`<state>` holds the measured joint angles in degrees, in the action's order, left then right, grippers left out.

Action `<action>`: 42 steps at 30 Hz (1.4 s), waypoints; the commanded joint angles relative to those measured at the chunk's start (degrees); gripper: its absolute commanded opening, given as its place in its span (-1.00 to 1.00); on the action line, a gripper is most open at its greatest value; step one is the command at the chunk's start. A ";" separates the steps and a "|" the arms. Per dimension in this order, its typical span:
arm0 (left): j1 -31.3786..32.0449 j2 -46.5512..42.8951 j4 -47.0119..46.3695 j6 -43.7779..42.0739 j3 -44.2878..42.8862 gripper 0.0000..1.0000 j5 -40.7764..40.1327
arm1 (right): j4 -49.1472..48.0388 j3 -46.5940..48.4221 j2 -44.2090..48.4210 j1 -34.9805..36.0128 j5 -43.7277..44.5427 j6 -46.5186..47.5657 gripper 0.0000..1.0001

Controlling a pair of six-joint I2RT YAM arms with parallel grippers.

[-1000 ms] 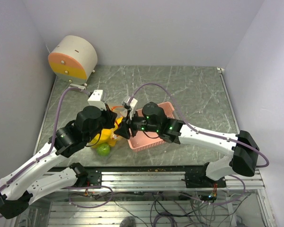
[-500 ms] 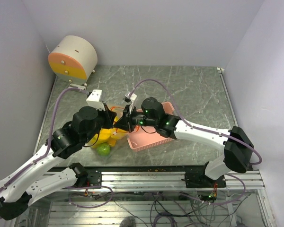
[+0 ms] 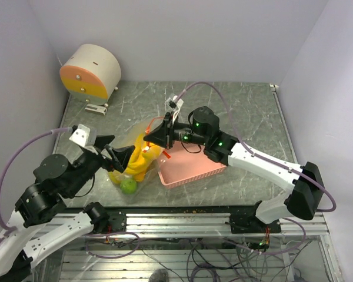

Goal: Place the food in the zip-top bag and seal the zipper
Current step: Zip the zipper food storage bag at the center of the board.

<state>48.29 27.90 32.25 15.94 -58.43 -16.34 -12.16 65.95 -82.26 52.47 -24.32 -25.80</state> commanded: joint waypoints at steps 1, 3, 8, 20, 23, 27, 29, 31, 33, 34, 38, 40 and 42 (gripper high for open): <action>-0.15 -0.61 -2.19 -8.14 1.59 0.69 10.39 | -1.20 5.46 0.55 -0.03 -0.96 -2.41 -1.00; -0.14 0.99 -1.99 -9.57 1.54 0.36 11.22 | -1.51 6.78 0.06 -0.01 -0.72 -3.51 -1.00; -0.21 8.07 -0.83 -14.44 1.07 0.24 10.96 | 0.56 9.70 -1.23 -0.07 2.67 -4.56 -1.00; -0.13 3.43 -13.50 -24.10 7.41 0.52 6.40 | 5.39 13.54 -2.70 -0.06 3.37 -3.52 -1.00; -0.18 3.07 -16.04 -26.41 8.88 0.53 7.47 | 5.58 13.76 -2.85 -0.06 2.99 -4.00 -1.00; -0.14 3.40 -16.79 -29.60 10.43 0.53 9.22 | 6.71 14.74 -3.10 -0.09 2.75 -4.40 -1.00; -0.13 3.64 -15.94 -31.51 10.59 0.54 9.45 | 8.07 15.79 -3.38 -0.17 3.05 -4.00 -1.00; -0.13 3.54 -15.44 -32.92 10.75 0.55 8.96 | 9.20 16.83 -3.54 -0.21 3.30 -3.74 -1.00; -0.18 3.12 -16.15 -33.58 11.09 0.57 8.73 | 9.52 17.39 -3.65 -0.18 2.95 -3.71 -1.00; -0.16 2.98 -16.66 -33.71 11.25 0.57 8.82 | 9.39 17.45 -3.71 -0.23 2.63 -3.87 -1.00; -0.15 3.53 -18.07 -34.45 11.80 0.57 9.03 | 9.09 17.66 -3.96 -0.24 1.13 -4.66 -1.00; -0.14 4.18 -18.95 -34.89 12.13 0.56 9.11 | 9.09 17.71 -4.12 -0.22 0.80 -4.92 -1.00; -0.15 4.64 -20.02 -35.20 12.44 0.56 9.17 | 9.09 17.72 -4.27 -0.17 0.40 -5.08 -1.00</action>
<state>48.29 31.68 16.47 -17.41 -46.83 -8.32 -1.83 81.58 -86.21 52.47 -22.31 -30.00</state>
